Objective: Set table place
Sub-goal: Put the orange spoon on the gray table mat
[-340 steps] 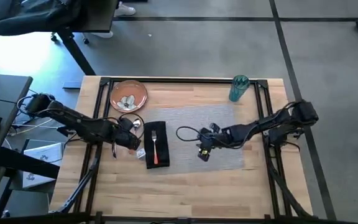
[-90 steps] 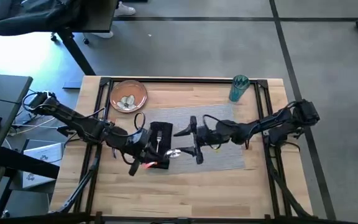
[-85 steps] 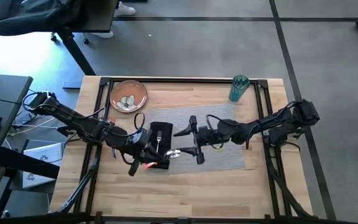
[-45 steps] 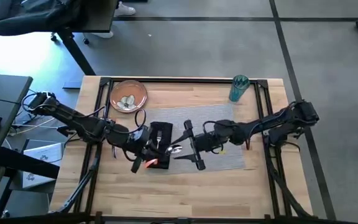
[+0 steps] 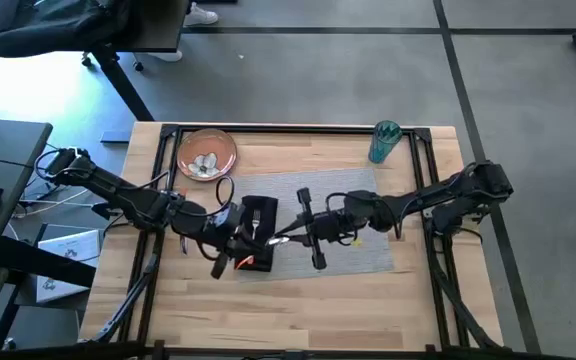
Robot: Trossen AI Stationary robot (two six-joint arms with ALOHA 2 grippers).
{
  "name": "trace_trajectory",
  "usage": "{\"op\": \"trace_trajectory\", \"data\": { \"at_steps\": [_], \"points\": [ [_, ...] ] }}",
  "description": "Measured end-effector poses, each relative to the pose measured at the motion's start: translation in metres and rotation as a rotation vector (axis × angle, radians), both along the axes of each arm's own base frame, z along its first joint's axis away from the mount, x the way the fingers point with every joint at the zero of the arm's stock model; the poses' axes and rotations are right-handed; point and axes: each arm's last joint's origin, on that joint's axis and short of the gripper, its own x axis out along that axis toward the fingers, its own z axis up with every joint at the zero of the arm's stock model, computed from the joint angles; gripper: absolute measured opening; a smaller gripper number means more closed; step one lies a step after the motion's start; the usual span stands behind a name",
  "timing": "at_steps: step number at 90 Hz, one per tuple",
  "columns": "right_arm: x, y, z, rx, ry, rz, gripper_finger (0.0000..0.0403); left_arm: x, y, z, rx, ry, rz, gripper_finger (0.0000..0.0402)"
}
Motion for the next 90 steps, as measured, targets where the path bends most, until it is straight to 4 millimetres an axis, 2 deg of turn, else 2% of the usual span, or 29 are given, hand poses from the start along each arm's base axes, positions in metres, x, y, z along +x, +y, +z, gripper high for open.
{"op": "trace_trajectory", "data": {
  "at_steps": [27,37,54,69,80,90],
  "points": [
    [0.000,-0.004,-0.007,0.081,0.113,-0.035,0.0000,-0.001,0.004,-0.007,0.052,0.061,0.095,0.0052],
    [-0.006,-0.006,-0.008,0.108,0.198,-0.064,0.0000,-0.005,0.006,-0.010,0.086,0.107,0.106,0.0073],
    [-0.036,-0.024,0.001,0.226,0.448,-0.159,0.0000,-0.019,0.012,-0.014,0.138,0.203,0.147,0.0087],
    [-0.074,-0.049,-0.004,0.327,0.784,-0.309,0.0000,-0.024,0.016,-0.026,0.176,0.324,0.213,0.0087],
    [-0.096,-0.068,-0.019,0.370,0.984,-0.392,0.0000,-0.023,0.016,-0.040,0.185,0.375,0.238,0.0087],
    [-0.108,-0.086,-0.043,0.444,1.144,-0.390,0.0000,-0.019,0.014,-0.051,0.184,0.374,0.240,0.0087]
  ]
}}
